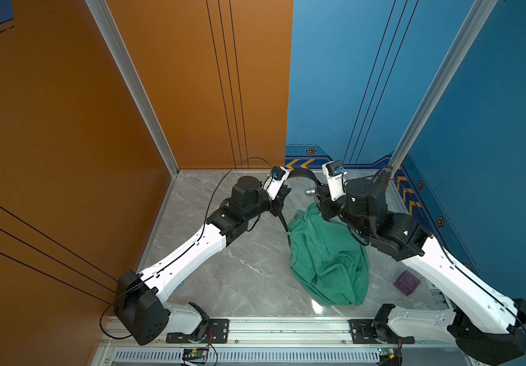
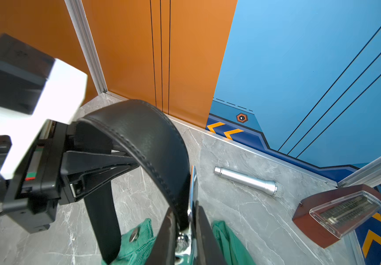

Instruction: Remove the belt from the trousers

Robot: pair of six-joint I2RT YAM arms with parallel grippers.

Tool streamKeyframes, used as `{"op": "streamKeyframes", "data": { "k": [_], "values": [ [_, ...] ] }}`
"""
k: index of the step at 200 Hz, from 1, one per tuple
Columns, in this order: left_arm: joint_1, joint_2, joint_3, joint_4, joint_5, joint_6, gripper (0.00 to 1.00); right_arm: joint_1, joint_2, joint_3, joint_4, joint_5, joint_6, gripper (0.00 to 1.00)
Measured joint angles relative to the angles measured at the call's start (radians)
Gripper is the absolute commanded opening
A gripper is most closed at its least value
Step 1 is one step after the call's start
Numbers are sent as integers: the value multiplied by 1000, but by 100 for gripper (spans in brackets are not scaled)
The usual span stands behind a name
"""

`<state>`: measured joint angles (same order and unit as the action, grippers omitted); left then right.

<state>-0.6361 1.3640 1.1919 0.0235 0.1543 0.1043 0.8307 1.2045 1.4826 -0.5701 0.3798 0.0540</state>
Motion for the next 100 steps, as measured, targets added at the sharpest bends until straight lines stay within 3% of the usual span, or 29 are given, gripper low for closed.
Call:
{"op": "streamKeyframes", "data": {
  "k": [38, 100],
  "values": [
    [-9, -35, -27, -32, -60, 54, 53, 1, 13, -47, -8, -6, -6, 0],
    [-48, -105, -23, -87, -155, 187, 72, -7, 94, -59, -23, -47, -6, 0]
  ]
}}
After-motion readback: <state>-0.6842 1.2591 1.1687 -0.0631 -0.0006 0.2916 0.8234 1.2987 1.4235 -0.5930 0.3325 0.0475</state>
